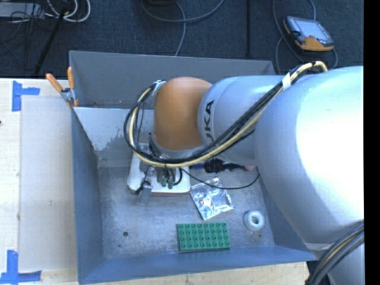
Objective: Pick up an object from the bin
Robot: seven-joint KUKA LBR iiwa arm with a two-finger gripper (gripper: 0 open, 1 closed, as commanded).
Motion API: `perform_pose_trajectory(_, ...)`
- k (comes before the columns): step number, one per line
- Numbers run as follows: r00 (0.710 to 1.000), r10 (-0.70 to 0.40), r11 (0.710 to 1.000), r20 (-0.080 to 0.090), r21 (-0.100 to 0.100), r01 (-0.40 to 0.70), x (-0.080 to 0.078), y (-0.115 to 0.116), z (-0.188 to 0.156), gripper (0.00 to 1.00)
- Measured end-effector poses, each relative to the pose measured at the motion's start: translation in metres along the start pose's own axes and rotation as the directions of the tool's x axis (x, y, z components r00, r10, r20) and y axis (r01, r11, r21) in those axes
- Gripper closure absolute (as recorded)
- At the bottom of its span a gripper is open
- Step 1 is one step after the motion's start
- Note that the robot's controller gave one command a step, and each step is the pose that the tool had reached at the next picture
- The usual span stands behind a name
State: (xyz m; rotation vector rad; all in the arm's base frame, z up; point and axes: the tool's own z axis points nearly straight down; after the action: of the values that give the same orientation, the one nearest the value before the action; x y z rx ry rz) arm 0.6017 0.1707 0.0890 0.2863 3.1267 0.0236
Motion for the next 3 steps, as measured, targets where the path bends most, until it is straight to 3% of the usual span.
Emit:
perform_pose_trajectory(1,0.988,0.155,0.988,-0.016,0.003,-0.155,-0.016,-0.004,0.006,0.0)
perform_pose_trajectory(2,0.996,-0.092,0.996,0.01,0.007,0.092,-0.013,-0.032,0.014,0.0)
perform_pose_trajectory(3,0.995,-0.094,0.995,-0.017,0.009,0.094,-0.007,-0.03,0.013,1.0)
